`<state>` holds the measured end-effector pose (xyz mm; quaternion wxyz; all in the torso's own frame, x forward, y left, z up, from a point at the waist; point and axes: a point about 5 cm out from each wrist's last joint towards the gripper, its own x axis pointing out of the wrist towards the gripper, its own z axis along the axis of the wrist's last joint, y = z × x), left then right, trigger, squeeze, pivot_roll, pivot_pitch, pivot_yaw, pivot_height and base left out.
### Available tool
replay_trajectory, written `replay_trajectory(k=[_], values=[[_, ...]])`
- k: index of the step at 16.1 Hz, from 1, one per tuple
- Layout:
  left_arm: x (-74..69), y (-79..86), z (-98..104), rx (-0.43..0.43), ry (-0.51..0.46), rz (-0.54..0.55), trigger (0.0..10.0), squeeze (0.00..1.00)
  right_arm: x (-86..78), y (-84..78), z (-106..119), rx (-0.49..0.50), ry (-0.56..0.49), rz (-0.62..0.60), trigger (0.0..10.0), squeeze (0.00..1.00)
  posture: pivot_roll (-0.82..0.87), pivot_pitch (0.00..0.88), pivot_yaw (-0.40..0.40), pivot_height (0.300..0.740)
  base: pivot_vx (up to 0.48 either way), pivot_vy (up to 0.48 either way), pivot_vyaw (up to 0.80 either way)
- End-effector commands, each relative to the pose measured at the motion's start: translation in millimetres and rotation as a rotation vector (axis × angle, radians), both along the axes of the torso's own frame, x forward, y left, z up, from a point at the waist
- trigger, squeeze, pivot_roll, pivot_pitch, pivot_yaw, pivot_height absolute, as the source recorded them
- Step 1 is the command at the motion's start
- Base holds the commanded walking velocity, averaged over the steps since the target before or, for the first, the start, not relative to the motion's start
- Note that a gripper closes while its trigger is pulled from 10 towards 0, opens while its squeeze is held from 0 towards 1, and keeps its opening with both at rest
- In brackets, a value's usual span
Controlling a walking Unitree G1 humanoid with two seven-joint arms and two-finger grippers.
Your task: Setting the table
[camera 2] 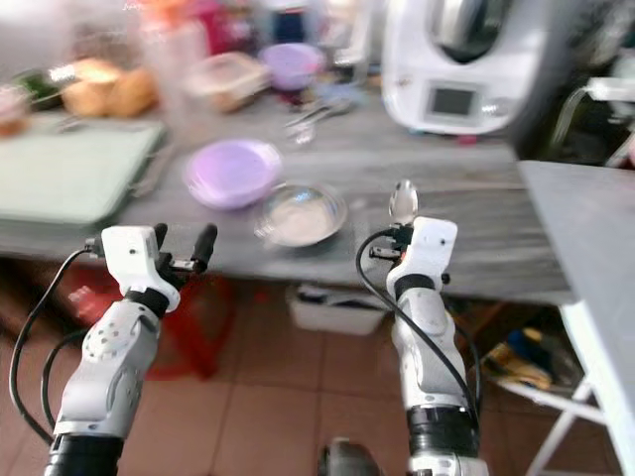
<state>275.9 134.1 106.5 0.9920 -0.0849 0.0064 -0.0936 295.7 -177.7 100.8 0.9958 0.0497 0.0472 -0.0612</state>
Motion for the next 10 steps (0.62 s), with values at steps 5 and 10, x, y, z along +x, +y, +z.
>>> replay_trajectory(k=[5,10], values=[[-4.8,6.3,0.5,-0.003,0.004,-0.007,10.0,0.0,3.4,2.0,8.0,0.005,-0.034,0.004,10.0,0.0,-0.01,0.0,-0.005,0.74,0.0,0.0,0.0],[-8.3,6.8,-1.5,-0.001,0.024,-0.02,10.0,0.0,2.8,-2.5,8.1,-0.001,-0.034,-0.013,10.0,0.0,-0.01,0.0,-0.007,0.74,0.0,0.0,0.0]])
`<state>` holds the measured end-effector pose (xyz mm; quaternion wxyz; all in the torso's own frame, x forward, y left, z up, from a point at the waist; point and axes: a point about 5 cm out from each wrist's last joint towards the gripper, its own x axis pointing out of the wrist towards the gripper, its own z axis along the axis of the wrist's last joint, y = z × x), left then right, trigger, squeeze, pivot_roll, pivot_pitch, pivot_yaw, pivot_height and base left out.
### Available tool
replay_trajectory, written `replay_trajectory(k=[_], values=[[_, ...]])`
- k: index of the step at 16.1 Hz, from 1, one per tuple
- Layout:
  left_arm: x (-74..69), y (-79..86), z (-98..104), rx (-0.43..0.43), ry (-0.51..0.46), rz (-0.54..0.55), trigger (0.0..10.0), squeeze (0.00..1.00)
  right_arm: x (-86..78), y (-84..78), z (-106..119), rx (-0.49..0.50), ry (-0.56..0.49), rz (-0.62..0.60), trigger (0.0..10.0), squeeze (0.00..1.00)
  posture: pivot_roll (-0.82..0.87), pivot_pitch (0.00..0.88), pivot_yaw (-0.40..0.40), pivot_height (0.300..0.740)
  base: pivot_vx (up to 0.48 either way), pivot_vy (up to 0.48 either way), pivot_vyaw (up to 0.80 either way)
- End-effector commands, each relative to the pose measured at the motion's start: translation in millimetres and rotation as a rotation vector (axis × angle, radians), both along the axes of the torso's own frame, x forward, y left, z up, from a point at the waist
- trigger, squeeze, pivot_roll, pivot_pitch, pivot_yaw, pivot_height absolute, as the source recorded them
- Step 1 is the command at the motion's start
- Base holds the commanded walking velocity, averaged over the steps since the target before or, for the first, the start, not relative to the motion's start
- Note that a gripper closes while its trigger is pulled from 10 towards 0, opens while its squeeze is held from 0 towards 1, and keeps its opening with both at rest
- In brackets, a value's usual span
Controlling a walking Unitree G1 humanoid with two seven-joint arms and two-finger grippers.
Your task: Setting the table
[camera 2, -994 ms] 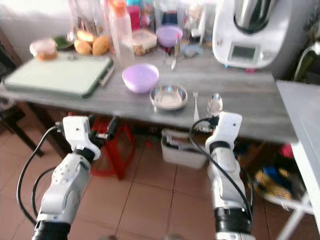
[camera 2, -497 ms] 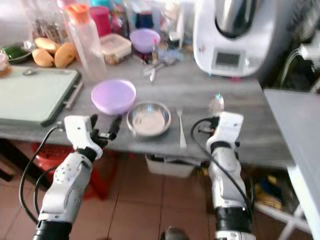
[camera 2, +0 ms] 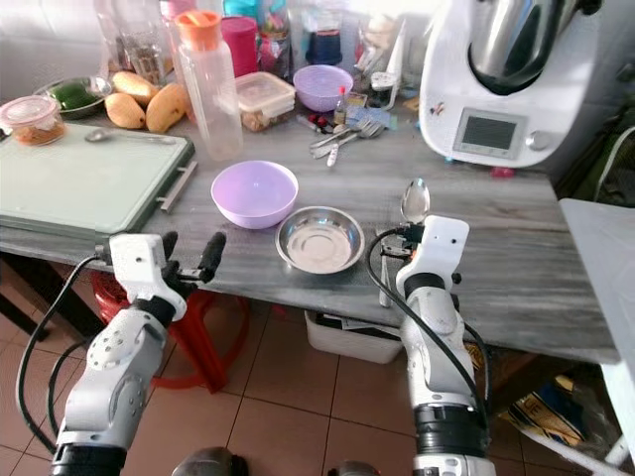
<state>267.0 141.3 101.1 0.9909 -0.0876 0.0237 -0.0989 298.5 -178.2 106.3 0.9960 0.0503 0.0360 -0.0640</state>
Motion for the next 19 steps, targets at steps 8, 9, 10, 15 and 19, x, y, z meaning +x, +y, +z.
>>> replay_trajectory(k=[8,9,10,15,19], values=[[-6.7,8.1,3,0.019,0.016,-0.008,10.0,0.0,-14.2,-45.2,-7,-0.057,0.066,-0.126,10.0,0.0,-0.01,0.0,0.01,0.74,0.0,0.0,0.0],[-6.9,7.2,3,0.019,0.017,-0.013,10.0,0.0,-13.9,-47.6,-8,-0.057,0.074,-0.126,10.0,0.0,-0.01,0.0,0.011,0.74,0.0,0.0,0.0],[-7.2,6.5,3,0.02,0.02,-0.018,10.0,0.0,-13.0,-49.5,-9,-0.06,0.086,-0.121,10.0,0.0,-0.01,0.0,0.013,0.74,0.0,0.0,0.0],[-9.7,12.0,6,0.044,0.029,-0.03,10.0,0.0,1.6,-54.2,-16,-0.031,0.15,-0.072,10.0,0.0,0.02,0.011,0.038,0.74,0.0,0.0,0.0],[-14.3,16.1,9,0.064,0.039,-0.037,10.0,0.0,10.5,-49.9,-21,-0.001,0.17,-0.049,10.0,0.0,0.04,0.033,0.054,0.74,0.0,0.0,0.0]])
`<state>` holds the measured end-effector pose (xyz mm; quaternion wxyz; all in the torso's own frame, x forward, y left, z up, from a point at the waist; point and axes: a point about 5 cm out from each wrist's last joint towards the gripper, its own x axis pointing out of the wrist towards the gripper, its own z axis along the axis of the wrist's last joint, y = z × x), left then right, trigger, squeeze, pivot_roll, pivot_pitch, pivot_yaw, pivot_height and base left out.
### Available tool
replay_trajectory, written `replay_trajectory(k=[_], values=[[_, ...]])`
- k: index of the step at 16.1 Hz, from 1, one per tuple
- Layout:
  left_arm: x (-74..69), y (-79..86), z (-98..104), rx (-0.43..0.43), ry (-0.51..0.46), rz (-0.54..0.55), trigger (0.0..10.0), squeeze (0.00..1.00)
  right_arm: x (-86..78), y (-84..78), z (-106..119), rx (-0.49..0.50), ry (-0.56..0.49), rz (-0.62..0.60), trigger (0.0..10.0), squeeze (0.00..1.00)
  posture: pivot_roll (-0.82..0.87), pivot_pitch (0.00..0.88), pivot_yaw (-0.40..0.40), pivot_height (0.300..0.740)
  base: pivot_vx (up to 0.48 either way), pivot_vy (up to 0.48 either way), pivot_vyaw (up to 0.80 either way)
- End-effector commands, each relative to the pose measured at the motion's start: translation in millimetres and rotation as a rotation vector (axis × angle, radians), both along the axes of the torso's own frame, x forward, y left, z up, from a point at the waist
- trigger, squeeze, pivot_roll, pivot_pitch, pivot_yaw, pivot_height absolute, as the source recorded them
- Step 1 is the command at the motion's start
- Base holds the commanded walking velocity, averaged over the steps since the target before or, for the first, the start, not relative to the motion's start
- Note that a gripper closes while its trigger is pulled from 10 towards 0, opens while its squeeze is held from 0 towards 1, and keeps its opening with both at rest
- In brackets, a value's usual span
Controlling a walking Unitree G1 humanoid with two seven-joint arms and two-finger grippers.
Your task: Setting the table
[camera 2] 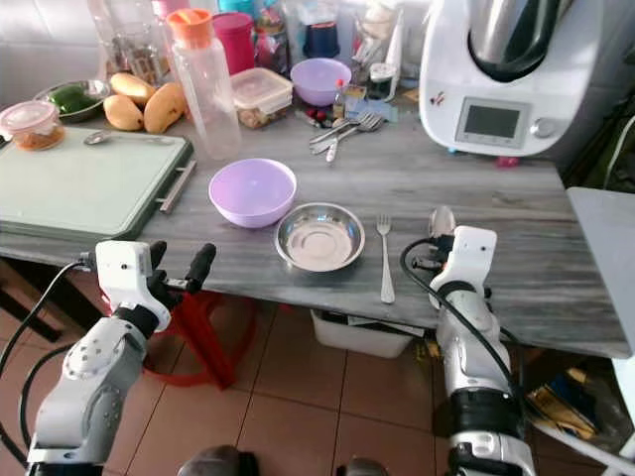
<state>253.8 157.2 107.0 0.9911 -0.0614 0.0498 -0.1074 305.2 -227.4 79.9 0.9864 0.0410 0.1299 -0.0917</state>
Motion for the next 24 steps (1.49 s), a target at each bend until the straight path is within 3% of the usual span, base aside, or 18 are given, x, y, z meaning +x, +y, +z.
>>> replay_trajectory(k=[1,8,24], values=[[-2.4,1.6,3,0.015,0.001,-0.017,10.0,0.0,5.2,1.6,3,0.014,-0.017,0.004,10.0,0.0,0.04,0.038,0.057,0.74,0.0,0.0,0.0],[-5.0,4.4,5,0.031,0.013,-0.028,10.0,0.0,9.0,19.5,-2,0.073,-0.018,0.053,10.0,0.0,0.06,0.055,0.068,0.74,0.0,0.0,0.0],[-3.7,-0.4,5,0.028,0.015,-0.034,10.0,0.0,7.3,25.9,-15,0.109,0.031,0.082,10.0,0.0,0.06,0.053,0.059,0.74,0.0,0.0,0.0]])
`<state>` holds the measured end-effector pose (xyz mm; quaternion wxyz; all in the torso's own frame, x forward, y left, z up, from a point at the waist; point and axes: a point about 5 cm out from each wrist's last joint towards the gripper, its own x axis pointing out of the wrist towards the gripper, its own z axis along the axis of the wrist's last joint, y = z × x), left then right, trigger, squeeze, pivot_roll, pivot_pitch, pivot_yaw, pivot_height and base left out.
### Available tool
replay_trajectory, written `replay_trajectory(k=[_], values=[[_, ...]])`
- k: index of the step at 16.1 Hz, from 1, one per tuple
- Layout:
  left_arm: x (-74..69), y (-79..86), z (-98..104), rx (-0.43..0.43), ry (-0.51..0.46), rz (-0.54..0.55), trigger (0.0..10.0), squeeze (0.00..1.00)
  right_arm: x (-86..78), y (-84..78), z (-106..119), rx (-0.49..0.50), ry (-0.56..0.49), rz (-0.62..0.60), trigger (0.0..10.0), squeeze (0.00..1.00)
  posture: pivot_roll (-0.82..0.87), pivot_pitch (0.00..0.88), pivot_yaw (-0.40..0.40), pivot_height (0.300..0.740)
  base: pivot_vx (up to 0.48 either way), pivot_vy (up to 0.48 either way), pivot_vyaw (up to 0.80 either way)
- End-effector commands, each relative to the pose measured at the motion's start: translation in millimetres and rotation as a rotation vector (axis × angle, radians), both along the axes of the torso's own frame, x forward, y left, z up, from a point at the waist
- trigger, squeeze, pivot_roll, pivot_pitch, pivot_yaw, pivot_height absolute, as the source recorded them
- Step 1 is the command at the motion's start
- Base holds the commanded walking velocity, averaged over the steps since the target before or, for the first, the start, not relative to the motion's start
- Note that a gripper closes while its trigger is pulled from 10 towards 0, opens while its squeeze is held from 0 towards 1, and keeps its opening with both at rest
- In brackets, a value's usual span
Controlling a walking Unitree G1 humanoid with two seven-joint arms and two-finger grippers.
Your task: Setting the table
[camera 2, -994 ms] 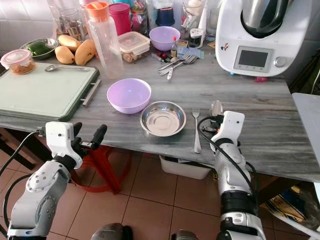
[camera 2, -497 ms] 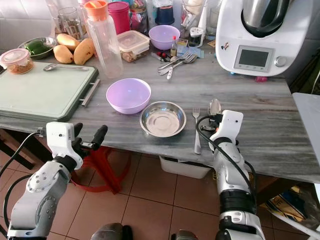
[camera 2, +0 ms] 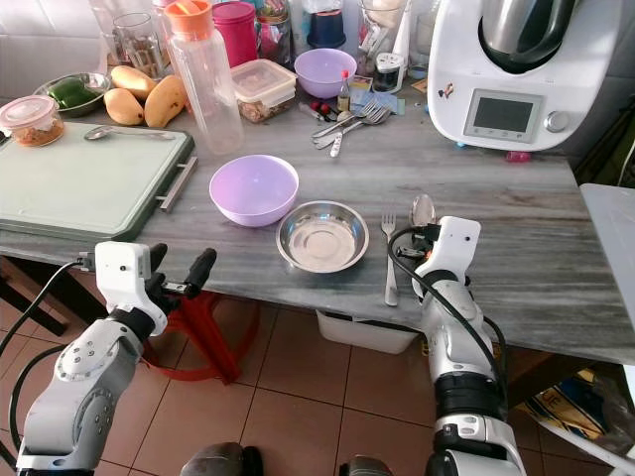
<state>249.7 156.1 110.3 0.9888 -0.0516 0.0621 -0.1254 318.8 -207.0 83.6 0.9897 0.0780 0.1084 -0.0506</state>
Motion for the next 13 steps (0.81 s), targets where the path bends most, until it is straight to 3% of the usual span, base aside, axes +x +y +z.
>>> replay_trajectory(k=[1,13], values=[[0.7,0.5,2,0.008,-0.006,0.004,10.0,0.0,-6.7,5.7,-19,0.028,0.089,0.018,10.0,0.0,0.06,0.052,0.058,0.74,0.0,0.0,0.0],[0.9,-2.4,0,0.005,0.0,0.001,10.0,0.0,-21.8,5.1,-27,0.066,0.126,-0.004,10.0,0.0,0.05,0.051,0.051,0.74,0.0,0.0,0.0]])
